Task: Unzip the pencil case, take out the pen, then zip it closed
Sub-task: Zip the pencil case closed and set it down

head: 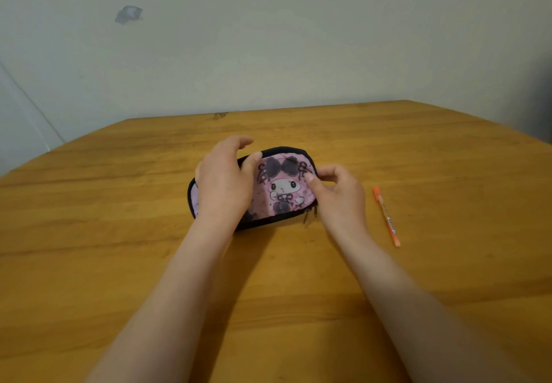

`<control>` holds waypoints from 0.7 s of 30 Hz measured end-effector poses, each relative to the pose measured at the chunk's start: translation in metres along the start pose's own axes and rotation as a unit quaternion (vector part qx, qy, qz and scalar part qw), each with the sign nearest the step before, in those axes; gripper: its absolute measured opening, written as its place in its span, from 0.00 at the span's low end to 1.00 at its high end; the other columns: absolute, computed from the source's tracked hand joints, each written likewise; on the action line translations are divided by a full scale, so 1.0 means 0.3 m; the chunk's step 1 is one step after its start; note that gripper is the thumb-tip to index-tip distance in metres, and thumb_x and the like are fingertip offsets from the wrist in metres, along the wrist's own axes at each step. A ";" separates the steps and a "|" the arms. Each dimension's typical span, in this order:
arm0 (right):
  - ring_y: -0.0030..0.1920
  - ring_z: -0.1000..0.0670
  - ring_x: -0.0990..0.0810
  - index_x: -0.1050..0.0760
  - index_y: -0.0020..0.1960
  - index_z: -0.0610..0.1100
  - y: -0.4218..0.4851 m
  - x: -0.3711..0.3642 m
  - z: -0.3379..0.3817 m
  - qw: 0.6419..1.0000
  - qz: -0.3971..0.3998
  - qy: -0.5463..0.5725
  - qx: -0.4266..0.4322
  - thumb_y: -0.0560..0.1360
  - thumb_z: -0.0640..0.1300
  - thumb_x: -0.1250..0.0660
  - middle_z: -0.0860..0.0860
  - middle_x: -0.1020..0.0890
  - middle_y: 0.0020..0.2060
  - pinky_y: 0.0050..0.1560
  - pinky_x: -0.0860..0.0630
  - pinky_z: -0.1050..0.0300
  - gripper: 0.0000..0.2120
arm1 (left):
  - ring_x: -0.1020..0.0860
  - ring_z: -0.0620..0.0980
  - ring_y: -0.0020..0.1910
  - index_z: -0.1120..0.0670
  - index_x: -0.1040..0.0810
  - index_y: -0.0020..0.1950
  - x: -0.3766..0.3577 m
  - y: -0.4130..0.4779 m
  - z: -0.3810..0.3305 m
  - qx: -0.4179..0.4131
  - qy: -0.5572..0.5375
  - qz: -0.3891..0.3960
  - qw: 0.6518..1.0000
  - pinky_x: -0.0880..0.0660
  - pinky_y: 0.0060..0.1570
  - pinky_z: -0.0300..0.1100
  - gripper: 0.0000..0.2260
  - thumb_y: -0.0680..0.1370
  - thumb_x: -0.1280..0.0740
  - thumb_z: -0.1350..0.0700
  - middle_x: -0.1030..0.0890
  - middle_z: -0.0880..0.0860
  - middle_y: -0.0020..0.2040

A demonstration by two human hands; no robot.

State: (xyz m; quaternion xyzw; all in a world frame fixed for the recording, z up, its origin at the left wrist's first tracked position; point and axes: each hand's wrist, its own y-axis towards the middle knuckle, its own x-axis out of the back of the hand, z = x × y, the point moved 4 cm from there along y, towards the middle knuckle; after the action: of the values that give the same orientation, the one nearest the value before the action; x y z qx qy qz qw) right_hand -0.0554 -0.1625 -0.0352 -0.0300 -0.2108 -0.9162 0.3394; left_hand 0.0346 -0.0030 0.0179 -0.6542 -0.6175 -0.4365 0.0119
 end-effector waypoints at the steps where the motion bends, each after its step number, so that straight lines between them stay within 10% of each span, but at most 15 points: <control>1: 0.39 0.66 0.22 0.25 0.45 0.51 0.009 0.012 -0.009 1.000 -0.017 -0.004 -0.013 0.75 0.45 0.30 0.60 0.21 0.40 0.37 0.30 0.74 0.04 | 0.28 0.52 0.65 0.48 0.27 0.65 0.000 0.003 0.016 0.018 0.022 -0.002 1.000 0.32 0.64 0.57 0.15 0.79 0.36 0.49 0.24 0.50 0.65; 9: 0.51 0.47 0.18 0.24 0.51 0.47 0.058 0.058 -0.070 0.988 -0.091 0.039 -0.122 0.76 0.46 0.32 0.49 0.18 0.48 0.56 0.22 0.45 0.05 | 0.26 0.58 0.60 0.58 0.35 0.69 -0.027 0.012 0.120 0.217 -0.089 0.017 0.972 0.28 0.54 0.49 0.20 0.79 0.38 0.52 0.26 0.58 0.63; 21: 0.44 0.49 0.28 0.21 0.53 0.44 0.052 0.043 -0.095 0.988 -0.042 -0.098 -0.111 0.78 0.48 0.41 0.47 0.24 0.56 0.47 0.33 0.53 0.13 | 0.25 0.55 0.48 0.54 0.31 0.57 -0.078 0.001 0.146 0.244 -0.063 0.072 0.965 0.31 0.43 0.45 0.10 0.77 0.40 0.55 0.25 0.54 0.51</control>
State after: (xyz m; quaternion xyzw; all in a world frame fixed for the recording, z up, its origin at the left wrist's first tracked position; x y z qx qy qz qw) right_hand -0.0528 -0.1927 -0.0529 -0.1486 -0.1409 -0.9399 0.2731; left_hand 0.0626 0.0025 -0.0227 -0.7003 -0.6561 -0.2289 0.1635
